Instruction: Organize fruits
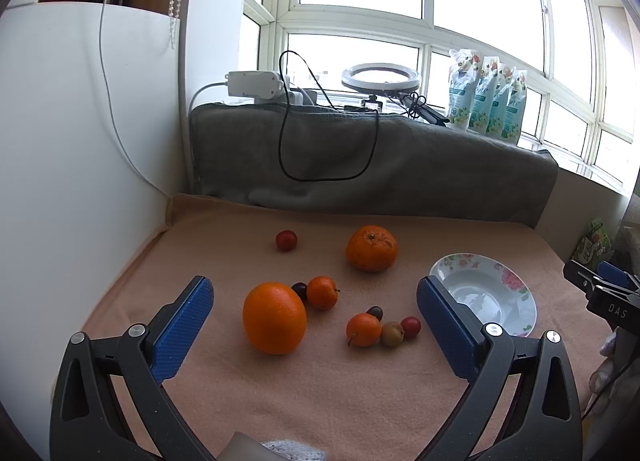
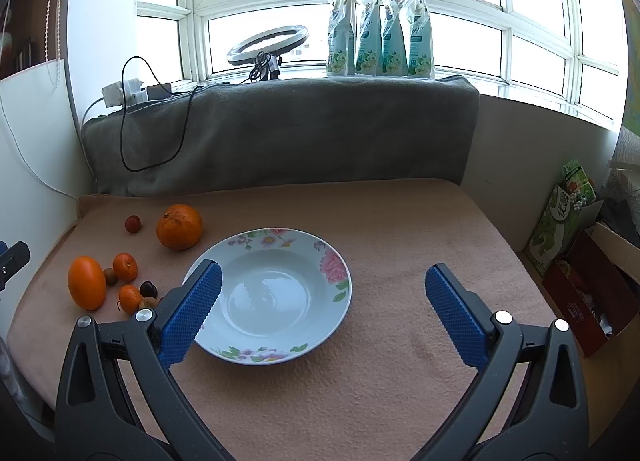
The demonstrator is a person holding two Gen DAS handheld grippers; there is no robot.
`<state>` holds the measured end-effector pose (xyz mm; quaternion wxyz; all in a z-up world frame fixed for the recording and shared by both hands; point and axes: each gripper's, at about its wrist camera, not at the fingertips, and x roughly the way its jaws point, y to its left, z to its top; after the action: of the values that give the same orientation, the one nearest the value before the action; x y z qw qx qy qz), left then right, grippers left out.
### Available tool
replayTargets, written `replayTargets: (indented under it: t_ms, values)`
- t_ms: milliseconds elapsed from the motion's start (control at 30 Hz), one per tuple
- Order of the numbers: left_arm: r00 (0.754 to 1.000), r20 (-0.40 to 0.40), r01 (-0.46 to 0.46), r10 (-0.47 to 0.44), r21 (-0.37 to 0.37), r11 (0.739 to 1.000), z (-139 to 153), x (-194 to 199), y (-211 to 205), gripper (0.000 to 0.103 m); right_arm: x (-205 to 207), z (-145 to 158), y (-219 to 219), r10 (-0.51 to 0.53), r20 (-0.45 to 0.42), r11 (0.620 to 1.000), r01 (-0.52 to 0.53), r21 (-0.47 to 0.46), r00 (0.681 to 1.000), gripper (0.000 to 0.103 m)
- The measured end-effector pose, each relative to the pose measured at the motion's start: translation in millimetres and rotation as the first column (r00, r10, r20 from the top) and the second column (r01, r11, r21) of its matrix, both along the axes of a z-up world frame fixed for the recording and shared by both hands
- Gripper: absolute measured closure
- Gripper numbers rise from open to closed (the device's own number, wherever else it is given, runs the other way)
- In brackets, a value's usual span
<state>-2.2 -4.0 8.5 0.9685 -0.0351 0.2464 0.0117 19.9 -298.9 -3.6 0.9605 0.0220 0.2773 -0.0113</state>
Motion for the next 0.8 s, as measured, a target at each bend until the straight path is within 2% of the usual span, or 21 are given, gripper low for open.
replayTargets:
  t_ms: [800]
  values:
    - [1.0,0.007,0.001,-0.001,-0.008,1.0,0.1,0.5,0.5,0.002,-0.5,-0.7,-0.5,-0.002,-0.003,1.0,0.002,0.0,1.0,0.0]
